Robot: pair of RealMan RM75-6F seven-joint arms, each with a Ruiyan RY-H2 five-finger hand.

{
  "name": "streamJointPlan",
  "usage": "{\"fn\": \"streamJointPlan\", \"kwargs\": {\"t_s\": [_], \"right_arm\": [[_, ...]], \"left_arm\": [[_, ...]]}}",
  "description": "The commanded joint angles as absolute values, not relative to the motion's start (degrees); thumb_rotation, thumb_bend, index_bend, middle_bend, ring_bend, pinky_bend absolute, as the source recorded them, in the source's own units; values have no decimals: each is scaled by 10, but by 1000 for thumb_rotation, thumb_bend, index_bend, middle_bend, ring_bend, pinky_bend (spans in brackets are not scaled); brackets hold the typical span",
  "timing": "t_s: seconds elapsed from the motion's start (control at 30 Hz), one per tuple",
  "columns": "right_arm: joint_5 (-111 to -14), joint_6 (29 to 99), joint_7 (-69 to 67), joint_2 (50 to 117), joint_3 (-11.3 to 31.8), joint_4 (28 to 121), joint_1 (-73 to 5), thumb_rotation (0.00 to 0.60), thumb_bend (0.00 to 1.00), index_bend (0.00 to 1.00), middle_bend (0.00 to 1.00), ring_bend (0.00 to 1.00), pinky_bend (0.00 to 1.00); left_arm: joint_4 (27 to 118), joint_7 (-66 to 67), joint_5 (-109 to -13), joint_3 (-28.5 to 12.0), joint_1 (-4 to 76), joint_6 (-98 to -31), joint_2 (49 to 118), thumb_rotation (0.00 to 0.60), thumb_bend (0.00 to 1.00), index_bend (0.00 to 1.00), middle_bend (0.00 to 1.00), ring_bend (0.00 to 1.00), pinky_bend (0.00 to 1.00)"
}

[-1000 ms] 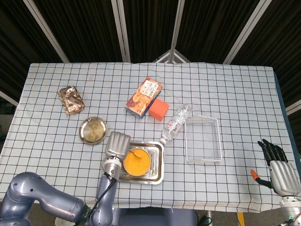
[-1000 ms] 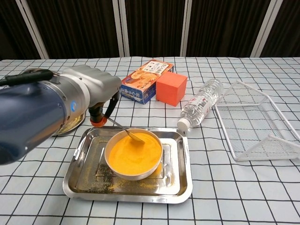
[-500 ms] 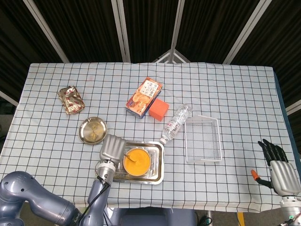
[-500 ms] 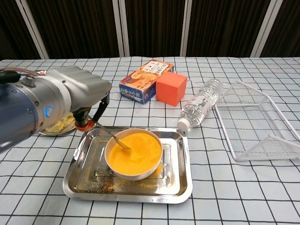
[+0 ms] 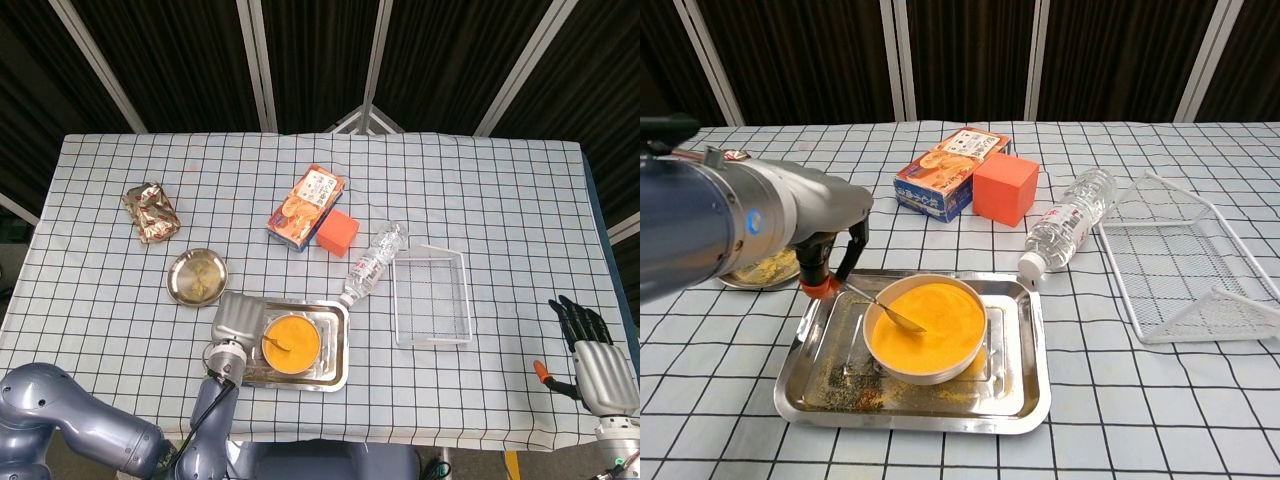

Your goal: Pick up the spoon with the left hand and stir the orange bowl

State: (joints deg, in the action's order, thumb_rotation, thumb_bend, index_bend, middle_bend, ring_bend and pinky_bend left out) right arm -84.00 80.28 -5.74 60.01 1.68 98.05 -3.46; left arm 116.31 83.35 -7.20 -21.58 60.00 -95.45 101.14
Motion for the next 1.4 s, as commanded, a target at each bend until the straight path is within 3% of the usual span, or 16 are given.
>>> {"fn": "streamJointPlan", "kwargs": {"t_s": [0.03,0.47,1.0,1.27,1.4], "right_arm": [[-840,803,-57,600,17,981,-35,600,359,0,0,0,0],[-840,803,-56,600,17,980,-34,600,360,0,0,0,0],[-841,804,-57,600,17,979,-34,600,360,0,0,0,0],[-839,802,-55,600,17,980,-34,600,360,0,0,0,0],[-839,803,-55,599,17,980,-34,600,360,0,0,0,0]], "left_arm": [[1171,832,-14,-262,607,-950,999,600,792,874,1000,923,967],[1167,829,69,-301,628,-944,972,600,792,874,1000,923,967],[1158,810,88,-275,645,-930,965,600,792,870,1000,923,967],[1156,774,46,-255,643,-926,959,600,793,870,1000,923,967],[1154,732,-27,-225,633,-923,959,600,792,870,1000,923,967]]}}
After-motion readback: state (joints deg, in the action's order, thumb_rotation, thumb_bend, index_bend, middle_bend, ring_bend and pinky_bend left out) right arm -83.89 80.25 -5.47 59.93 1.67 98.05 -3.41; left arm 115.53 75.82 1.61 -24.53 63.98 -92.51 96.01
